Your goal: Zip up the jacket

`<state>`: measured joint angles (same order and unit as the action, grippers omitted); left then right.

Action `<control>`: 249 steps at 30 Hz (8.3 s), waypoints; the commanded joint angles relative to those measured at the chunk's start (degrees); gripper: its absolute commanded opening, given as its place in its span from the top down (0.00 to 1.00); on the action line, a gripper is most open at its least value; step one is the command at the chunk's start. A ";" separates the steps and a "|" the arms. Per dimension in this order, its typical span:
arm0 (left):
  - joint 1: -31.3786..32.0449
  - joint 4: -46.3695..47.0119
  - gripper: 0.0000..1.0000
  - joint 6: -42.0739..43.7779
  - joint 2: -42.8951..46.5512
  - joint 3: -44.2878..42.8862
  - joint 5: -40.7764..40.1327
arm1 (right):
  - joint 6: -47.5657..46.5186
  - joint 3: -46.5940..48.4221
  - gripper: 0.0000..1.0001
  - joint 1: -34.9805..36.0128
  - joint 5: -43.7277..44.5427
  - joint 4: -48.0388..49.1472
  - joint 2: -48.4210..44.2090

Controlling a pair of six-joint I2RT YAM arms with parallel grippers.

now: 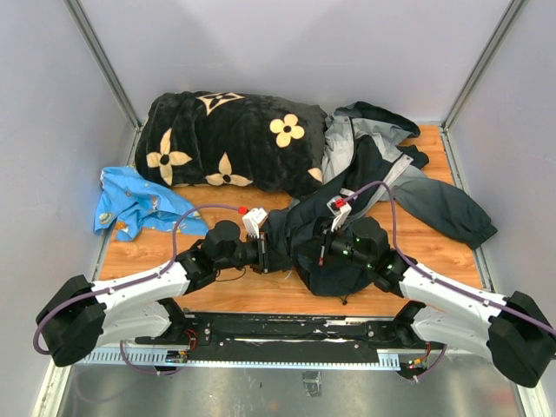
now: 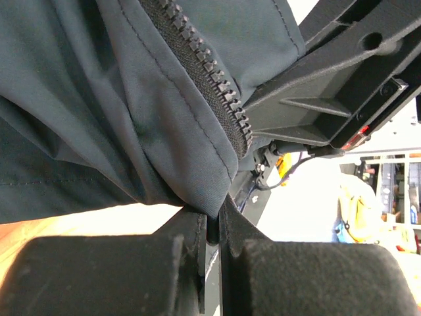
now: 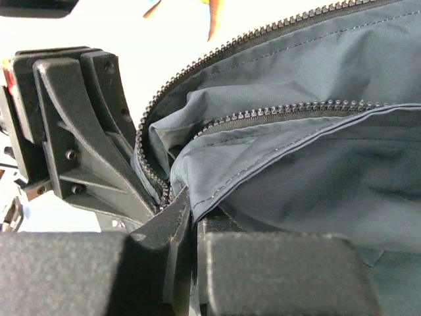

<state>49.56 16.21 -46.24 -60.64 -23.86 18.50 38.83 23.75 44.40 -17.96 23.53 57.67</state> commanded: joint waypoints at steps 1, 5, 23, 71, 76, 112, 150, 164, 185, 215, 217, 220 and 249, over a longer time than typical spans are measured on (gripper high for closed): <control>-0.89 -1.77 1.00 1.07 -1.41 -0.90 9.77 | -10.70 2.10 0.93 -2.13 2.81 -1.74 -4.90; -0.96 -2.31 1.00 1.58 -1.14 -1.43 10.44 | -19.49 3.66 0.76 -2.14 5.17 -9.68 -9.83; -1.05 -2.67 1.00 1.30 0.77 -1.28 12.94 | -60.87 4.67 0.36 18.28 4.45 -28.25 -23.74; -1.05 -5.24 1.00 3.01 0.10 -2.03 13.43 | -72.88 -6.87 0.61 42.55 39.48 0.44 -11.55; -0.96 -4.52 1.00 2.50 0.34 -2.04 14.08 | -72.49 -7.00 0.60 41.78 38.34 3.28 -7.84; -0.96 -10.84 1.00 6.24 1.03 -2.16 12.49 | -60.27 -1.75 0.99 31.10 24.34 -5.94 -11.10; 0.19 -39.57 0.52 -7.23 23.59 -3.96 -21.19 | -48.99 12.54 0.99 28.19 25.66 -2.90 12.30; 0.19 -48.76 0.50 -23.52 45.74 2.32 -31.07 | -38.25 20.91 0.99 27.90 26.79 -2.96 20.34; 0.18 -25.65 0.61 -28.47 47.15 12.92 -32.05 | -33.12 23.39 0.99 26.79 23.54 -4.83 21.24; 0.20 -26.78 1.00 -21.02 46.58 9.12 -31.44 | -33.11 22.33 0.99 19.43 31.79 -15.90 12.39; 0.27 -28.49 1.00 -19.46 46.51 7.47 -31.37 | -32.68 21.82 0.99 16.90 31.85 -17.13 10.59; 0.19 -30.35 1.00 -17.06 46.28 5.35 -31.33 | -32.81 21.01 0.99 14.20 31.32 -18.10 8.20; 0.20 -8.91 1.00 -12.98 43.37 8.78 -18.81 | -11.18 8.61 0.52 4.47 -15.76 15.36 9.33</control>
<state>49.63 -0.82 -59.81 -18.37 -15.92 -3.31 22.72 34.09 51.00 -29.56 31.99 68.27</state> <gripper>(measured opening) 0.018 0.471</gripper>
